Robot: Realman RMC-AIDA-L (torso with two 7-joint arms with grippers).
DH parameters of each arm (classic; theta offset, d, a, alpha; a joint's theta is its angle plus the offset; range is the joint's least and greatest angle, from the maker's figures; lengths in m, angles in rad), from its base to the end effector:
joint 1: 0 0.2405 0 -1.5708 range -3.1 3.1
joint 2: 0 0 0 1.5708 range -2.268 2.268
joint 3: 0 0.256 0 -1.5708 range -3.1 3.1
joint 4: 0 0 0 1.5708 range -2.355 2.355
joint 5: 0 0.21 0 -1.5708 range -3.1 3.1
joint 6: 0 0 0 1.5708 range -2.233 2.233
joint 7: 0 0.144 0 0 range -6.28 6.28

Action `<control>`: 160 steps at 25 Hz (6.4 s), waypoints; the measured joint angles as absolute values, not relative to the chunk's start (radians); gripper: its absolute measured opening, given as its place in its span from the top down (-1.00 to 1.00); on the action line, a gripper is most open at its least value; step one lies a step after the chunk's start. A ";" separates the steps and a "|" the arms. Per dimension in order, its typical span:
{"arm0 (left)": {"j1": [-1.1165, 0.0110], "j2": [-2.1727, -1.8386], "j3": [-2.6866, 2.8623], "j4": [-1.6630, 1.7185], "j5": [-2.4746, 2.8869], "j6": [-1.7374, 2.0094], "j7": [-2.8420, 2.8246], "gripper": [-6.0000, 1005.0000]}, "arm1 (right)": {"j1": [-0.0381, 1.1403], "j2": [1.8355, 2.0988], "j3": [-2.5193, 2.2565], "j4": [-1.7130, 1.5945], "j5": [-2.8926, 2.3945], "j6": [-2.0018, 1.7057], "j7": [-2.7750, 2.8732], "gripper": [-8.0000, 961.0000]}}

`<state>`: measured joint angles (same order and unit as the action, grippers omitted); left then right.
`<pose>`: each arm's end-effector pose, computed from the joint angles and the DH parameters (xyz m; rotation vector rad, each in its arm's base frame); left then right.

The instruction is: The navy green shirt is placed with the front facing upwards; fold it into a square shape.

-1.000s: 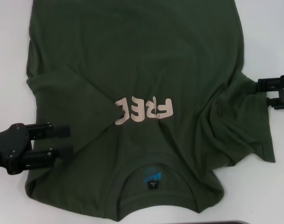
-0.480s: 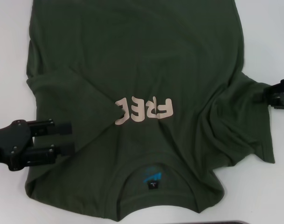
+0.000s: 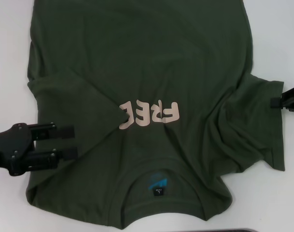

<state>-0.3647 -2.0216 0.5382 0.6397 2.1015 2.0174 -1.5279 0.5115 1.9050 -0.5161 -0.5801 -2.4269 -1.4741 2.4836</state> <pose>-0.2962 0.2355 0.0360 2.7700 0.9963 0.9538 0.3610 0.3145 0.0583 -1.9066 2.1373 0.3463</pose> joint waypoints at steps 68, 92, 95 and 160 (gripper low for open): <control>-0.369 -2.023 0.528 0.652 2.100 2.015 -1.542 -0.32 | 0.576 1.959 -0.404 -0.508 -2.222 -1.606 2.443 0.96; -0.371 -2.027 0.528 0.669 2.100 2.015 -1.566 -0.31 | 0.559 1.967 -0.447 -0.452 -2.153 -1.535 2.452 0.78; -0.374 -2.027 0.528 0.672 2.100 2.014 -1.566 -0.31 | 0.565 1.959 -0.471 -0.454 -2.153 -1.547 2.470 0.65; -0.687 -2.174 0.888 0.443 2.112 1.474 -2.536 -0.12 | 0.562 1.847 -0.527 -0.766 -2.180 -1.624 2.493 -0.04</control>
<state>-0.6867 -2.1743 0.8885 0.4430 2.1118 1.4736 -2.5362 0.5620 1.8467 -0.5272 -0.7660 -2.1797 -1.6238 2.4928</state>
